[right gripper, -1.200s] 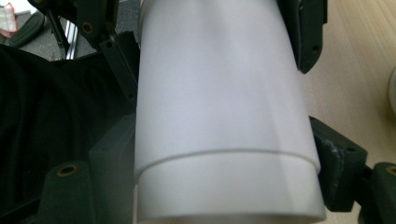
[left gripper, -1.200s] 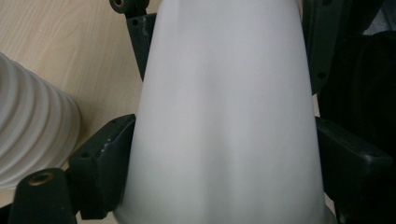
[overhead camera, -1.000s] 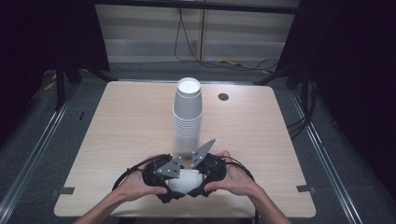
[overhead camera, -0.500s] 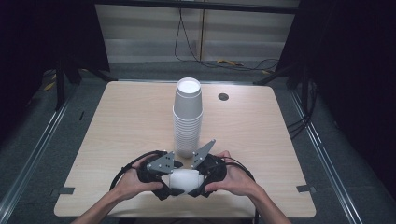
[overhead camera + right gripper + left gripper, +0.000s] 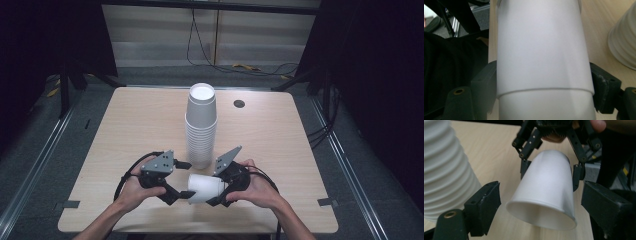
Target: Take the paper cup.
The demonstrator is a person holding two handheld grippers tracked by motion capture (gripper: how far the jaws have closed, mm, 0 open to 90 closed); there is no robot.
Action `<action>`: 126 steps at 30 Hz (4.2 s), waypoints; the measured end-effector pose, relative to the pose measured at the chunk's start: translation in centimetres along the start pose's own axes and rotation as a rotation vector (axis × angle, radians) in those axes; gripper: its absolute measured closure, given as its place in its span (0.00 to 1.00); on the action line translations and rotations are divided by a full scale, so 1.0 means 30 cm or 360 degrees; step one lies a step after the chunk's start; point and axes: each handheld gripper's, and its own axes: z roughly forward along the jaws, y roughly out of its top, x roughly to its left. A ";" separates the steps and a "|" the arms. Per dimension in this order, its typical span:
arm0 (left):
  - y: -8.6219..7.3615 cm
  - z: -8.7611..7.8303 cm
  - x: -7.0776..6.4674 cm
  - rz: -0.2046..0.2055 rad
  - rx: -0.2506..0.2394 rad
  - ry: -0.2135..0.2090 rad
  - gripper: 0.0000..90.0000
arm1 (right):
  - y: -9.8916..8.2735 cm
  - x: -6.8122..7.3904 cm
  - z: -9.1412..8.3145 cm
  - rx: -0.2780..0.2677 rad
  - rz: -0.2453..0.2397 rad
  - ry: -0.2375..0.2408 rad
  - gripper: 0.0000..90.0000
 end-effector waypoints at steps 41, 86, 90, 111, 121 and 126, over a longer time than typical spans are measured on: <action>-0.033 -0.031 0.021 -0.0156 -0.0232 0.0111 0.17 | -0.103 -0.061 -0.056 -0.0660 0.0141 -0.0010 0.24; -0.054 0.054 0.012 -0.0202 -0.0237 0.0021 0.00 | -0.080 -0.014 0.015 -0.0833 0.0040 0.0079 0.24; -0.048 0.057 0.003 -0.0173 -0.0220 -0.0004 0.00 | -0.074 -0.006 0.024 -0.0811 0.0019 0.0103 0.24; -0.029 0.033 0.008 -0.0219 -0.0249 -0.0079 0.09 | -0.068 -0.001 0.036 -0.0798 0.0017 0.0131 0.23; -0.028 0.028 0.002 -0.0182 -0.0172 -0.0058 0.10 | -0.068 -0.004 0.029 -0.0770 0.0076 0.0130 0.15; -0.025 0.019 0.005 -0.0162 -0.0158 -0.0041 0.10 | -0.071 -0.008 0.015 -0.0773 0.0105 0.0113 0.16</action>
